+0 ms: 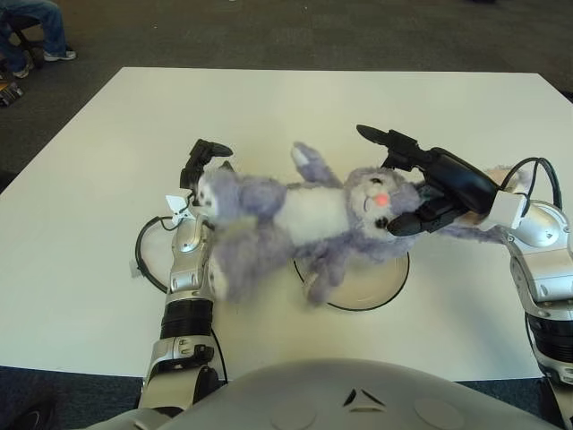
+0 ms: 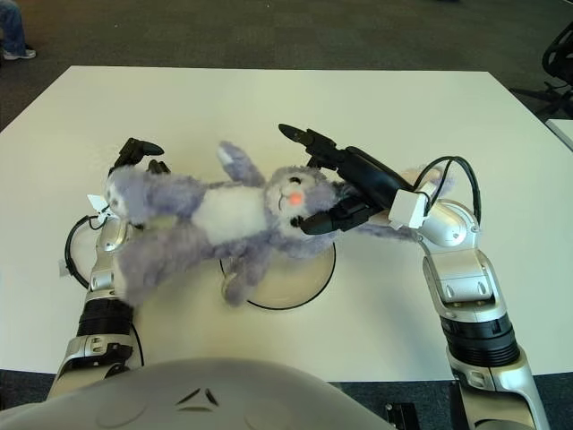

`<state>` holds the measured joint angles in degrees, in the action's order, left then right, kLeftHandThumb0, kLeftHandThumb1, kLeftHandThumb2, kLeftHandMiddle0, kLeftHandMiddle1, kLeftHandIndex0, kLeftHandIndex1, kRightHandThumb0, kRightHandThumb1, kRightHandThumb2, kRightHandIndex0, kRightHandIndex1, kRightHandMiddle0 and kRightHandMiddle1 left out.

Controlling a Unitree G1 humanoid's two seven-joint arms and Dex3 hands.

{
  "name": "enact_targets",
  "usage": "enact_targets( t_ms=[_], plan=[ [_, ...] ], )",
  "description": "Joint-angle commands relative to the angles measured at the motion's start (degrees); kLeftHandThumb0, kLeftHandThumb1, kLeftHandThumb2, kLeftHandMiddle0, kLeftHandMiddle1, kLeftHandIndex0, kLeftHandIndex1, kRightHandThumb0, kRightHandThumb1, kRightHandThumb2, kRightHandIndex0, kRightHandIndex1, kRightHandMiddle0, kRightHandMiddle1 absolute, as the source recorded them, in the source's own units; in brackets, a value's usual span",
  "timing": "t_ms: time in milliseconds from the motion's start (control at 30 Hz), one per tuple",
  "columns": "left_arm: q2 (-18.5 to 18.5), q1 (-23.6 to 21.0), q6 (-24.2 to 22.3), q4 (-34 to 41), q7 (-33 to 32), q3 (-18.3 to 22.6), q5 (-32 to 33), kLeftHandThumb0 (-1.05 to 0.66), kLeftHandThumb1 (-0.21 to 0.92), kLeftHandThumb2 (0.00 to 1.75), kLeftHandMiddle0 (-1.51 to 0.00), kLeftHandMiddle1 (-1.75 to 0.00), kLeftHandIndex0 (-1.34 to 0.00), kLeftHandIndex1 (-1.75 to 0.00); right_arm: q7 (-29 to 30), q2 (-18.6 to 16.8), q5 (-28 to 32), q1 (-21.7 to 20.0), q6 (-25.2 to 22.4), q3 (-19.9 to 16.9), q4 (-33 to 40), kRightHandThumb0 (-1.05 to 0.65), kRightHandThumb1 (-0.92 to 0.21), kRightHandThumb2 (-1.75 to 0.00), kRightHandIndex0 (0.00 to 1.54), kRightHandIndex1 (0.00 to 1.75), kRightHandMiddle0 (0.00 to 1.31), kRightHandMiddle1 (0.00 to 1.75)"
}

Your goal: Put the doll into the plate.

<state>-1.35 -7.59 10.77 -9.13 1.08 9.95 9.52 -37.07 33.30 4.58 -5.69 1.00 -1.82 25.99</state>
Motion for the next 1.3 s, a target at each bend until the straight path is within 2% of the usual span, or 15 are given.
enact_targets(
  t_ms=[0,267,800,967,1267],
  plan=[
    [-0.03,0.87,0.49,-0.65,-0.01,-0.25,-0.29,-0.45,0.41,1.20,-1.12,-1.75,-0.54,-1.75,-0.27,0.62,0.75,0.24,0.68,-0.64,0.45,-0.89,-0.92,-0.22,0.02,0.22,0.00,0.00],
    [-0.04,0.90,0.20,-0.47,-0.29,-0.15,-0.37,-0.45,0.41,1.20,-1.12,-1.75,-0.54,-1.75,0.05,0.81,-0.75,-0.12,1.69,-0.32,-0.15,-0.91,-0.92,-0.23,0.01,0.12,0.00,0.00],
    [-0.28,0.81,0.08,-0.35,-0.40,0.01,-0.06,-0.45,0.40,1.21,-1.12,-1.75,-0.55,-1.75,0.66,0.36,-3.03,-0.22,8.16,-0.24,-3.04,-0.94,-0.92,-0.26,0.01,0.05,0.00,0.04],
    [-0.22,0.79,0.30,-0.43,-0.23,-0.04,-0.04,-0.45,0.40,1.21,-1.11,-1.75,-0.55,-1.75,0.95,0.34,-3.49,-0.31,8.78,-0.11,-3.54,-0.93,-0.92,-0.25,0.02,0.03,0.00,0.13],
    [-0.39,0.74,-0.31,-0.21,-0.75,0.04,-0.08,-0.45,0.40,1.21,-1.11,-1.75,-0.55,-1.75,1.47,0.16,-4.04,-0.31,9.34,-0.11,-3.77,-0.94,-0.92,-0.24,0.00,0.01,0.00,0.19]
  ],
)
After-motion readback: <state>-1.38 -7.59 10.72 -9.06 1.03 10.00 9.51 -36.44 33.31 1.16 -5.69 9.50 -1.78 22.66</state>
